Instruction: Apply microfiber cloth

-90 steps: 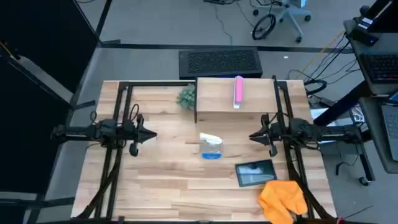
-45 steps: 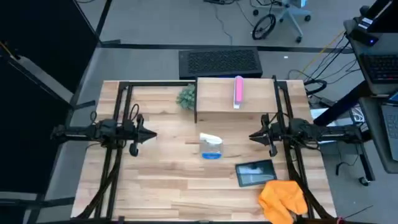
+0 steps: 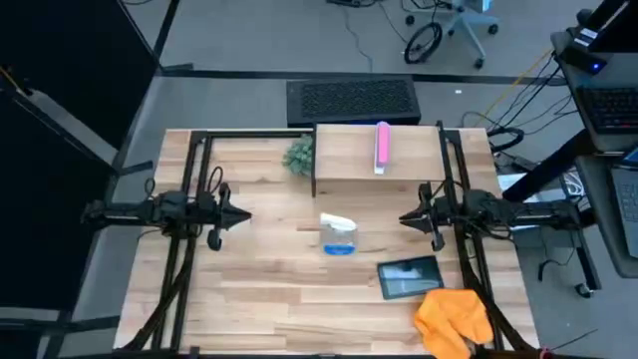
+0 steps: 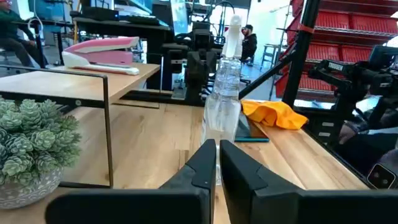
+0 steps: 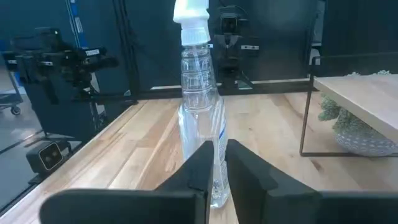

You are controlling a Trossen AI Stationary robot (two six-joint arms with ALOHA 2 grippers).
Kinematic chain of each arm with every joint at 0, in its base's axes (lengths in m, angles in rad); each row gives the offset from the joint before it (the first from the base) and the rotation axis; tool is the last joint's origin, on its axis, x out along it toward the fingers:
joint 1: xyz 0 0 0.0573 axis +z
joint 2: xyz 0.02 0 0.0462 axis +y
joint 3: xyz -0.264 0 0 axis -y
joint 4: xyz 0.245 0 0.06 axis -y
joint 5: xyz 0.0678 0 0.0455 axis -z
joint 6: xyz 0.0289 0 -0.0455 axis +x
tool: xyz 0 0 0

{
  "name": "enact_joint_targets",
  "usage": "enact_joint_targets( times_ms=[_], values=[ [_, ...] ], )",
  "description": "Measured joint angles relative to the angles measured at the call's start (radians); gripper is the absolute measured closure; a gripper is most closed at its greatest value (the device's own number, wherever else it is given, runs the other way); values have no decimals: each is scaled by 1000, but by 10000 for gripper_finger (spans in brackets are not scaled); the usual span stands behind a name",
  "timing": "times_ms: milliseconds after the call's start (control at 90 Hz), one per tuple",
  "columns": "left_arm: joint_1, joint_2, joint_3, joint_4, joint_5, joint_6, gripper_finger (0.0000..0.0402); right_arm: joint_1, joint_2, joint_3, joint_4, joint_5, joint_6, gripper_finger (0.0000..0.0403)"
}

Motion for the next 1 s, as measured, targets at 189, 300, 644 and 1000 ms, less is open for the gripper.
enact_joint_targets(
  times_ms=[189,300,644,1000],
  values=[
    [0,0,0,0,0,0,396,0,0,0,0,0,0,376],
    [0,0,0,0,0,0,396,0,0,0,0,0,0,376],
    [0,0,0,0,0,0,396,0,0,0,0,0,0,376],
    [0,0,0,19,-6,-4,396,-1,0,0,2,132,-491,376]
  ],
)
